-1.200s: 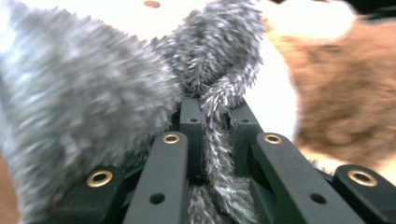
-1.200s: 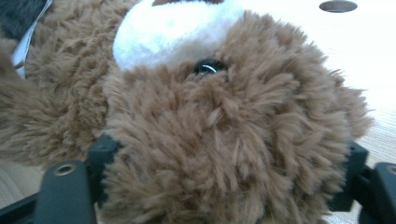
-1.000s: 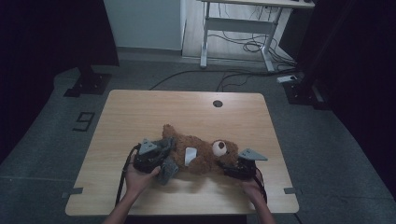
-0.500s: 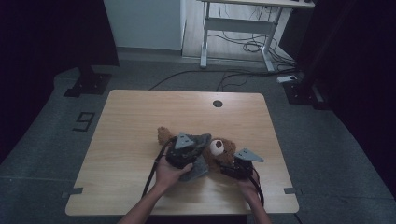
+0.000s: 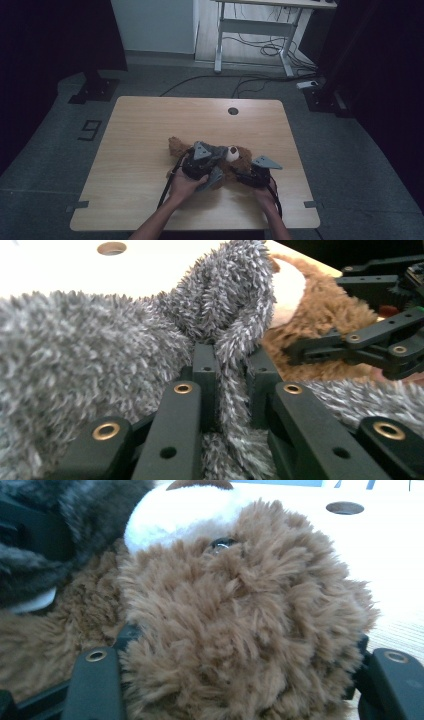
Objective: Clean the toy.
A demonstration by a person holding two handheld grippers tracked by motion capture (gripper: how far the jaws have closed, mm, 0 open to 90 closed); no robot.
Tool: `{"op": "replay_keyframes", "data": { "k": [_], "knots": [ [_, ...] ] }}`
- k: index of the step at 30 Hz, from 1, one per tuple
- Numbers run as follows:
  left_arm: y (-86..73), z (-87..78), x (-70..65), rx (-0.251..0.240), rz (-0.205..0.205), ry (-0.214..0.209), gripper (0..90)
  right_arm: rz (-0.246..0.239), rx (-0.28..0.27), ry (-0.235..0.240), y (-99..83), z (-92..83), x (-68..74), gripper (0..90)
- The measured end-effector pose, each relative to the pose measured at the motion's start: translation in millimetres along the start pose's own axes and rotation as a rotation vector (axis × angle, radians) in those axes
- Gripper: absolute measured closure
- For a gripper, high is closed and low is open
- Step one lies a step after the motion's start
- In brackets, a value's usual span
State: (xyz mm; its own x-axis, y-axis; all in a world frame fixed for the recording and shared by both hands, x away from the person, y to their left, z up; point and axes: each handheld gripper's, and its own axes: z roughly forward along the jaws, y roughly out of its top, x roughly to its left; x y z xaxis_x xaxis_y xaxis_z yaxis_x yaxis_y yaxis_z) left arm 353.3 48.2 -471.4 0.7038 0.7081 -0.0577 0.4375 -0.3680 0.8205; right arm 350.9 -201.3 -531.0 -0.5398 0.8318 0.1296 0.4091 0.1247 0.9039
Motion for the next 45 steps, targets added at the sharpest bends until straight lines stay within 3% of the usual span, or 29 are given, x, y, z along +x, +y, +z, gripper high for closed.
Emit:
{"op": "replay_keyframes", "data": {
  "k": [8,14,18,26,30,34,38,41,45],
  "knots": [
    [-14.8,-27.8,26.6,-0.018,-0.028,0.072,79.4,0.015,-0.003,0.007,-0.5,0.9,-1.9,32.5],
    [-39.0,-43.7,50.4,0.009,-0.093,0.122,79.4,0.016,-0.003,0.008,-0.9,0.7,-1.9,32.5],
    [-53.3,-44.0,64.6,0.014,-0.149,0.077,79.4,0.018,-0.005,0.013,-1.7,0.5,-2.1,32.5],
    [-72.1,-35.8,86.4,0.106,-0.192,0.078,79.4,0.02,-0.001,0.016,-2.2,-0.4,-2.4,32.4],
    [-73.9,-47.4,91.2,0.066,-0.216,0.061,79.2,0.027,-0.001,0.016,-2.2,-0.4,-3.0,32.5],
    [-48.7,-66.4,81.6,-0.015,-0.173,0.062,79.2,0.036,-0.003,0.016,-2.2,0.0,-3.6,32.5],
    [-13.3,-73.6,58.6,-0.077,-0.103,0.027,79.2,0.038,-0.004,0.007,-2.1,0.4,-2.4,32.7],
    [11.4,-63.5,37.0,-0.093,-0.059,-0.019,79.1,0.039,-0.006,0.006,-2.1,0.7,-2.1,32.8],
    [34.7,-33.1,6.0,-0.061,-0.003,-0.081,79.0,0.038,-0.005,0.008,-2.0,0.5,-2.2,32.8]
  ]
}}
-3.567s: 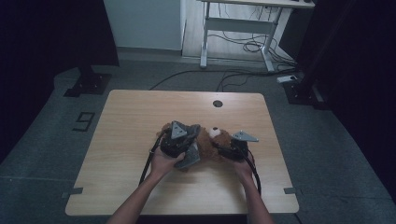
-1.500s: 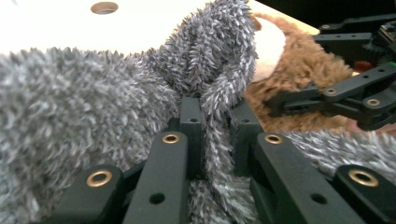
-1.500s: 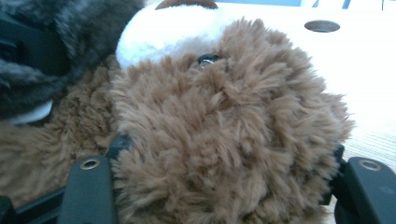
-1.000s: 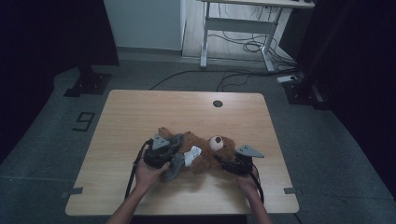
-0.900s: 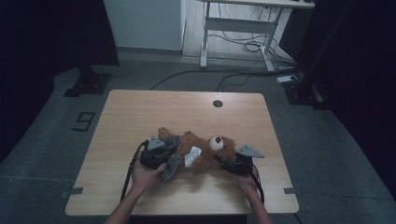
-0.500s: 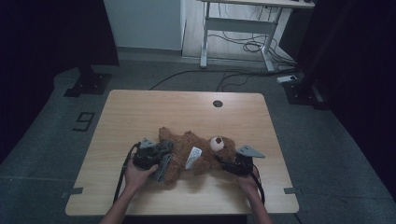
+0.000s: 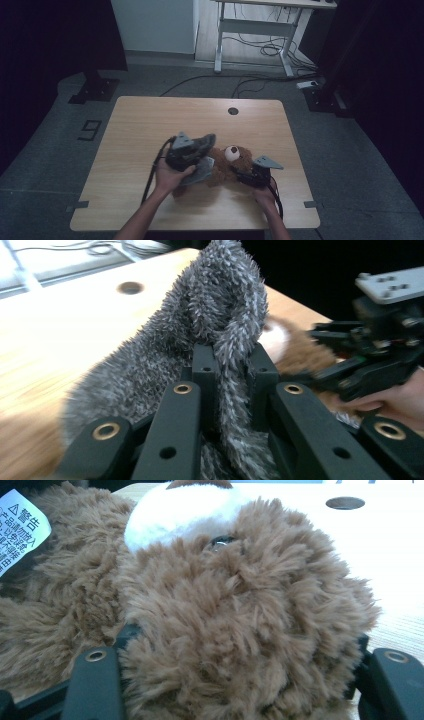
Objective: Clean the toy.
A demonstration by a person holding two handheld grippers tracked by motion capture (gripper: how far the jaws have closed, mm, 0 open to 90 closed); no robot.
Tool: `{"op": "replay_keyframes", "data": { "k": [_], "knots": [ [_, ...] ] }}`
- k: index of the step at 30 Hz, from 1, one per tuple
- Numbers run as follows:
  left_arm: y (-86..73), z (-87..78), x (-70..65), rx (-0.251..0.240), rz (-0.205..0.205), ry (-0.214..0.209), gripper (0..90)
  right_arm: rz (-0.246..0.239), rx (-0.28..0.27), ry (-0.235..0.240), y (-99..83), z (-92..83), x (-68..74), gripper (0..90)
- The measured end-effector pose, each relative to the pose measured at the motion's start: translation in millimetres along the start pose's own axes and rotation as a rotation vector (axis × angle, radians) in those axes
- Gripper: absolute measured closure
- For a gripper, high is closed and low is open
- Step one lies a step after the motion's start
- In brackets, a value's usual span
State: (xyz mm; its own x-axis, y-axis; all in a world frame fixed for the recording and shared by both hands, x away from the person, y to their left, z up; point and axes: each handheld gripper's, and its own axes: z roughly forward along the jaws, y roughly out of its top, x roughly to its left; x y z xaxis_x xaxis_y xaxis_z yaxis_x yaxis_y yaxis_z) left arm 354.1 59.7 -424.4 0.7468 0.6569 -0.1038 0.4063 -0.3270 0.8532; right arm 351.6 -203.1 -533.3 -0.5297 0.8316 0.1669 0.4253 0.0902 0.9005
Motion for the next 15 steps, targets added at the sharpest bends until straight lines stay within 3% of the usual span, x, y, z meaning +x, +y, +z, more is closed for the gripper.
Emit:
{"op": "replay_keyframes", "data": {
  "k": [3,7,10,12,15],
  "knots": [
    [3.1,28.1,-17.2,0.057,0.026,-0.046,79.0,-0.003,0.001,0.004,-0.1,-0.4,-0.7,32.8],
    [-13.8,54.4,-31.0,0.152,0.06,-0.067,79.0,-0.001,0.001,0.012,-0.4,-0.9,-2.1,32.6],
    [-33.0,61.5,-29.6,0.184,0.041,-0.074,79.2,0.004,0.004,0.018,-0.5,-1.0,-3.5,32.6],
    [-40.8,59.9,-28.4,0.175,0.029,-0.084,79.3,0.006,0.006,0.021,-0.7,-0.7,-3.8,32.4],
    [-47.0,57.3,-33.3,0.193,0.062,-0.07,79.4,0.003,0.007,0.02,-0.6,-0.9,-3.3,32.3]
  ]
}}
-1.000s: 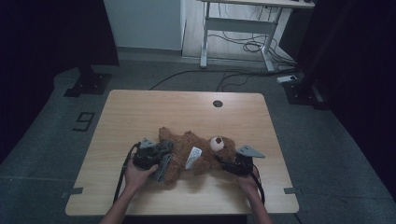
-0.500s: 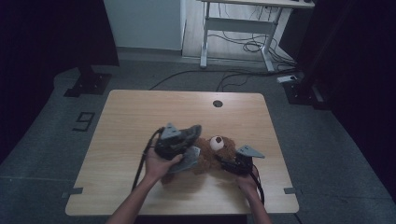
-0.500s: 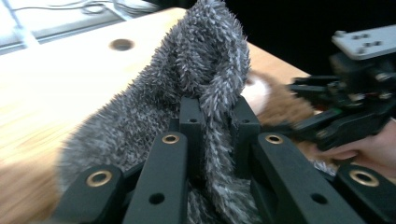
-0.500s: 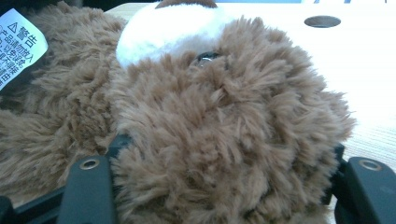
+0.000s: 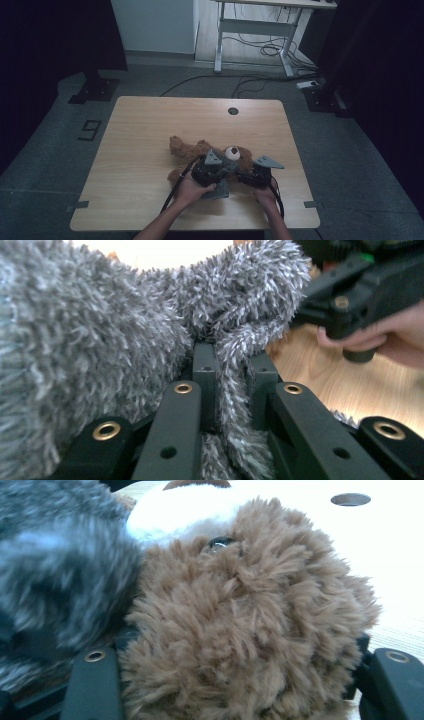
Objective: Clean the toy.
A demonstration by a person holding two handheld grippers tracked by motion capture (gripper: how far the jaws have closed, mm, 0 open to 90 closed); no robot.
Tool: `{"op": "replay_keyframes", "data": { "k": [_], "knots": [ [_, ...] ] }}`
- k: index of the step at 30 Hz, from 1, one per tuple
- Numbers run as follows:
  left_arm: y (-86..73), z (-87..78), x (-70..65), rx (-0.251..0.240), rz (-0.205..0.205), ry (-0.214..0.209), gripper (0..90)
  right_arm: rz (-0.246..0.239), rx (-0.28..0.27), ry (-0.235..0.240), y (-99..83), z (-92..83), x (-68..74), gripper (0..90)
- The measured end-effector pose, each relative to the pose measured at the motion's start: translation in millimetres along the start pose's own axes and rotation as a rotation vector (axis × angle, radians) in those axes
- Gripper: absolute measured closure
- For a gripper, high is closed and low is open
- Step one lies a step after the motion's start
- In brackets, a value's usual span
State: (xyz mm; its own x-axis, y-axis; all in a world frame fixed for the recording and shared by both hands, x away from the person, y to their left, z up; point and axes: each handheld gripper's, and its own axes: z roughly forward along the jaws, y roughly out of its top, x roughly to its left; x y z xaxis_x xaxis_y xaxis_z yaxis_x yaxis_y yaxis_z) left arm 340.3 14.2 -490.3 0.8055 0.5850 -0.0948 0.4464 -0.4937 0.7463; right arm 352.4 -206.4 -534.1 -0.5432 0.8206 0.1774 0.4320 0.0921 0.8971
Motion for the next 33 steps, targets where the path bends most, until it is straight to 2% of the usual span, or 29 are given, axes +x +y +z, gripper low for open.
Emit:
{"op": "replay_keyframes", "data": {
  "k": [1,3,9,14,18,21,25,27,28,30,33],
  "knots": [
    [-2.9,0.1,-2.4,0.016,0.019,0.008,79.4,0.002,0.002,0.0,0.0,-0.1,-0.3,32.3],
    [-9.4,0.2,-4.9,0.029,0.03,0.013,79.4,0.004,0.003,0.002,0.0,-0.2,-0.8,32.2],
    [-21.1,-5.1,-4.0,0.033,0.016,0.008,79.6,0.001,0.004,0.01,-0.2,-0.4,-1.6,32.2],
    [-31.3,-11.4,-0.4,0.015,-0.017,-0.005,79.6,-0.003,0.005,0.017,-0.4,-0.7,-2.1,32.1],
    [-28.8,-25.1,6.2,-0.024,-0.037,0.001,79.6,0.004,-0.001,0.021,-0.6,-0.6,-2.8,32.2],
    [-19.4,-40.5,9.0,-0.078,-0.024,0.046,79.6,0.012,-0.007,0.024,-0.8,-0.2,-3.3,32.3],
    [-0.7,-63.4,17.0,-0.157,-0.017,0.155,79.6,0.006,-0.006,0.023,-0.9,-0.5,-3.0,32.4],
    [4.8,-70.1,25.7,-0.158,-0.015,0.218,79.6,0.006,-0.007,0.022,-1.2,-0.7,-2.9,32.4],
    [5.2,-71.1,31.8,-0.147,-0.027,0.234,79.5,0.006,-0.01,0.022,-1.6,-0.8,-2.9,32.5],
    [0.0,-69.7,44.7,-0.121,-0.061,0.243,79.6,0.006,-0.011,0.023,-1.8,-0.9,-3.0,32.4],
    [-15.0,-68.5,55.7,-0.121,-0.1,0.235,79.6,0.0,-0.012,0.024,-1.8,-0.5,-2.8,32.4]
  ]
}}
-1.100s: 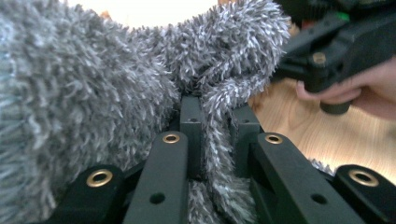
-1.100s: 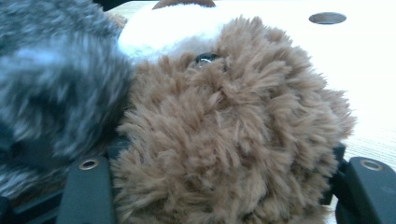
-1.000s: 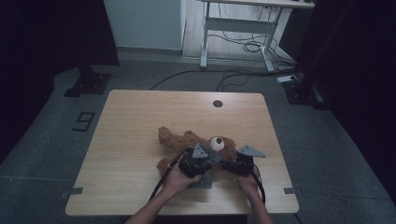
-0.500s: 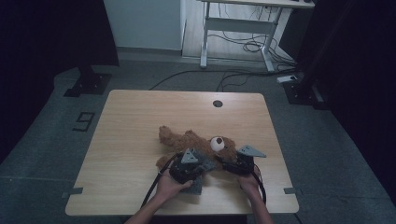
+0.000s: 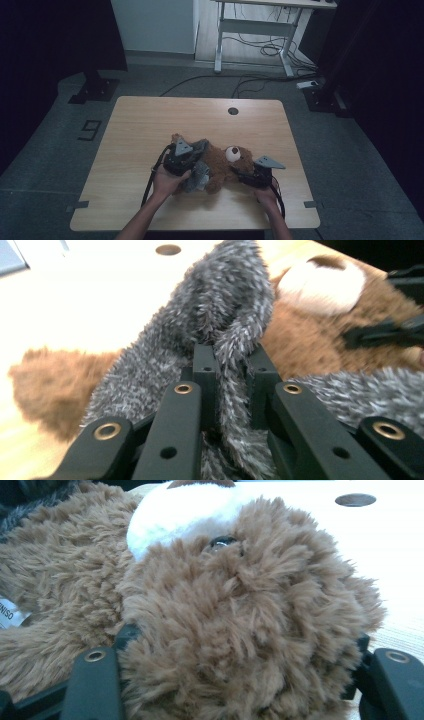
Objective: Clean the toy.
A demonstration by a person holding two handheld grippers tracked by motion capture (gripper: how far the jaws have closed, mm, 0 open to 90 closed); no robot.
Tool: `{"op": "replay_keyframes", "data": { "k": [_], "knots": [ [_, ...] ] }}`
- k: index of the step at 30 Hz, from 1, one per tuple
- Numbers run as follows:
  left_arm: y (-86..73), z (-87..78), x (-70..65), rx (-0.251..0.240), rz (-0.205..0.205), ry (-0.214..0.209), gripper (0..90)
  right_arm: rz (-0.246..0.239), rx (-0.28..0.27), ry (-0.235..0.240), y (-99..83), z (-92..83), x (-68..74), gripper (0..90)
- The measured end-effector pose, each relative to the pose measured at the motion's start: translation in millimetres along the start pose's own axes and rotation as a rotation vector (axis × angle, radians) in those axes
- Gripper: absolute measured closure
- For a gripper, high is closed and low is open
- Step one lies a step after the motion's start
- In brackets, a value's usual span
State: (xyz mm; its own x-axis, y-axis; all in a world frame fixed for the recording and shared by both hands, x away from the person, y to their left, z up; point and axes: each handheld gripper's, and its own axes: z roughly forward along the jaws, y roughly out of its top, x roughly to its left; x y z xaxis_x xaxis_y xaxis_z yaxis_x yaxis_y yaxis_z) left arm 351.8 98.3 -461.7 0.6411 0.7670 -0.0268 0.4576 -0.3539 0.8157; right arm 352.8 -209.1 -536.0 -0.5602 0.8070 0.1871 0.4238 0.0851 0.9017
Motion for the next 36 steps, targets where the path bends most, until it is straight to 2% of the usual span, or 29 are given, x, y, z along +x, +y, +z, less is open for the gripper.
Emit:
{"op": "replay_keyframes", "data": {
  "k": [3,6,8,11,13,18,23,28,30,33,36],
  "knots": [
    [-12.5,-5.6,8.4,0.007,-0.016,0.023,79.6,-0.002,0.002,0.0,0.1,0.0,0.2,32.4],
    [-28.2,-9.3,20.6,0.045,-0.054,0.033,79.6,0.0,0.002,-0.001,0.0,0.0,0.2,32.3],
    [-38.8,-8.2,28.7,0.066,-0.089,0.024,79.5,0.004,0.005,0.002,0.0,-0.1,0.0,32.3],
    [-47.9,-4.1,38.2,0.075,-0.148,-0.012,79.5,0.009,0.015,0.009,0.2,-0.7,-0.3,30.8],
    [-47.6,-1.1,39.9,0.079,-0.161,-0.021,79.4,0.019,0.023,0.015,0.2,-0.9,-1.3,29.4],
    [-35.8,11.2,40.1,0.094,-0.139,-0.002,79.4,0.024,0.006,0.006,0.0,4.0,-1.2,31.4],
    [-22.0,24.0,56.3,0.099,-0.149,0.032,79.4,0.038,-0.013,-0.019,8.2,22.5,-8.1,32.0],
    [-16.5,28.6,68.7,0.095,-0.165,0.051,79.2,0.017,0.0,-0.027,22.0,43.2,-15.5,30.5],
    [-17.0,27.3,70.5,0.093,-0.165,0.049,78.7,0.012,0.005,-0.022,25.2,45.4,-18.0,26.8],
    [-17.9,17.4,73.4,0.064,-0.174,0.042,77.7,0.028,0.001,-0.003,26.7,41.4,-19.9,15.5],
    [-18.9,2.5,73.4,0.047,-0.155,0.063,78.1,0.022,-0.008,0.006,27.4,33.8,-17.0,12.6]
  ]
}}
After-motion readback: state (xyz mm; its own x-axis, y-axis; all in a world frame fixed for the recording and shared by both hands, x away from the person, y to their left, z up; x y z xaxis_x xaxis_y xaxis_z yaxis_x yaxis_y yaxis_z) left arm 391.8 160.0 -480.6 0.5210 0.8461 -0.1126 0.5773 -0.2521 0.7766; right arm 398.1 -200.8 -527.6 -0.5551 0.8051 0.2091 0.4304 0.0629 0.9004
